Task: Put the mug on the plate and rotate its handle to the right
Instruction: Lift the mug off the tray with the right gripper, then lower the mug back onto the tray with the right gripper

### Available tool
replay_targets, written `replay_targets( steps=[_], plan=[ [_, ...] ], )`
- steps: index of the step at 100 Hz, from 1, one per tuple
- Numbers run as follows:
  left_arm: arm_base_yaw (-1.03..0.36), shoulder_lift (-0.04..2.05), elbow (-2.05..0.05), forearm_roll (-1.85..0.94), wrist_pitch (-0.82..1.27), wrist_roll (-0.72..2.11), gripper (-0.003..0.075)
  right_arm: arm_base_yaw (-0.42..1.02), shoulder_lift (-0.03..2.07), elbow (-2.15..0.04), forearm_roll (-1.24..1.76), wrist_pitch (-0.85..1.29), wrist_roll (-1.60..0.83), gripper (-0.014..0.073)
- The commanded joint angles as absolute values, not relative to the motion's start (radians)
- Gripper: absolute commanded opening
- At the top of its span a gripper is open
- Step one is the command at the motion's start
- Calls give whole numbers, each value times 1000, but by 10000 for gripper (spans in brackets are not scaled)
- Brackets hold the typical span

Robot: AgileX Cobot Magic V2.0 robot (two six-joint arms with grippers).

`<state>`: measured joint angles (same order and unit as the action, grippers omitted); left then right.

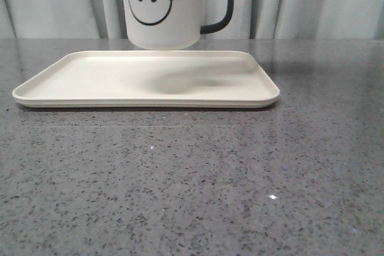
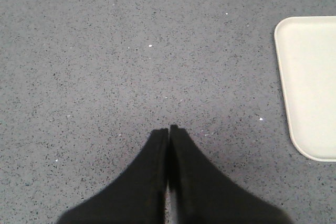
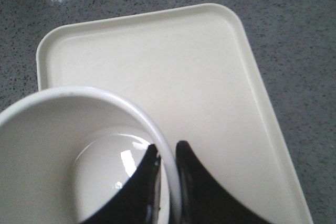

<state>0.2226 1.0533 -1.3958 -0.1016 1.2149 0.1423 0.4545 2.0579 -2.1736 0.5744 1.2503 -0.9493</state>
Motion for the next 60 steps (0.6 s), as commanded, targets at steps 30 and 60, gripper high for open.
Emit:
replay_targets(
  steps=[30,60],
  plan=[
    [226,1039,-1422,-117,1151,140,-20,463,2003,-2204,610,1335,-1005,-65],
    [226,1039,-1422,-119,1149,140,-20,464,2013,-2204,610,1336,-1008,-65]
  ],
)
